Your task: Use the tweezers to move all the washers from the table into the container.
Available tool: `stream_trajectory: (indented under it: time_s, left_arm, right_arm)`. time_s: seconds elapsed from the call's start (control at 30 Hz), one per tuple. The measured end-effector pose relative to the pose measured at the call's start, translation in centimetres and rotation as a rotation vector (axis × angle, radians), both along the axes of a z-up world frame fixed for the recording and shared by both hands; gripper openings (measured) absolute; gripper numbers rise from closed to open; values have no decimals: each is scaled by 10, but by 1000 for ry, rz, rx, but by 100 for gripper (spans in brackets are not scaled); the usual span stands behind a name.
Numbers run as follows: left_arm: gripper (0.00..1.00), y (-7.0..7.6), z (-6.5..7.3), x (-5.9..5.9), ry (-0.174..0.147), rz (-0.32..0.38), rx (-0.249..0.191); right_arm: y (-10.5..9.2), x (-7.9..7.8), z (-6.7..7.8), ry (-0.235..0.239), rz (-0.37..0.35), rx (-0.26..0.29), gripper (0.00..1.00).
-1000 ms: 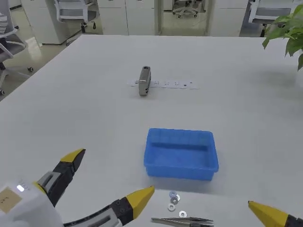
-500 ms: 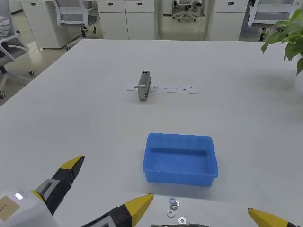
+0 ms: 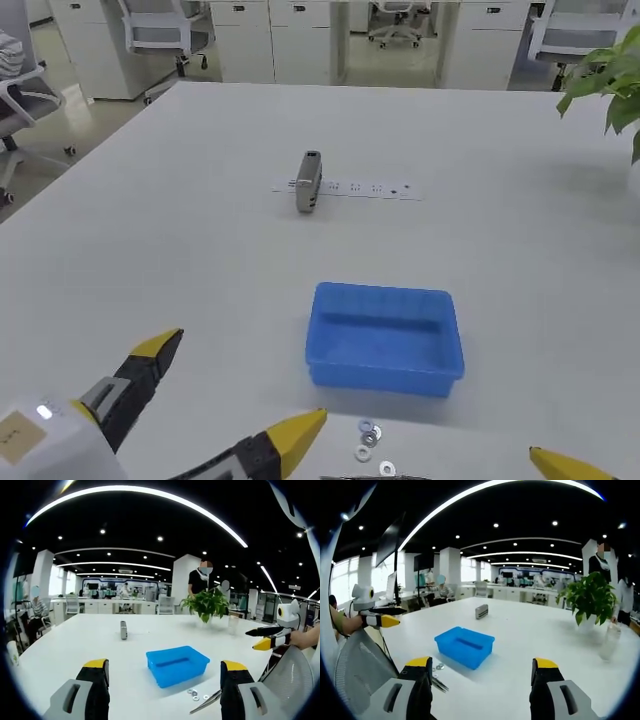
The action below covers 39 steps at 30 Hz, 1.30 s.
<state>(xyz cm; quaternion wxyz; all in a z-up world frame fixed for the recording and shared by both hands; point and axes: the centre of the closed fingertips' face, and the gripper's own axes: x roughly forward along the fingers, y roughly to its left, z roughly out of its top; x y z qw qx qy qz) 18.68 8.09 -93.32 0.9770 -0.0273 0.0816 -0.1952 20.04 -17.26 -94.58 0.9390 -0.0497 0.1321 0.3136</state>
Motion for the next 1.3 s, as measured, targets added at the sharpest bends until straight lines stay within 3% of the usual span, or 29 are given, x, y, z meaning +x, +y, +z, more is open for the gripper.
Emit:
stream_trajectory:
  time_s: [1.03, 1.13, 1.23, 1.3]
  left_arm:
    - [93, -1, -1, -1, 5, -10, 6]
    - [96, -5, -3, -2, 16, -33, 16]
    - [95, -10, -5, -4, 31, -61, 10]
    - [96, -11, -7, -4, 49, -71, 10]
  right_arm:
    - [-3, 1, 0, -8, -12, -8, 78]
    - [-2, 0, 1, -4, -10, -3, 77]
    - [-1, -2, 1, 3, -3, -10, 69]
    - [-1, -2, 0, 17, -7, -11, 72]
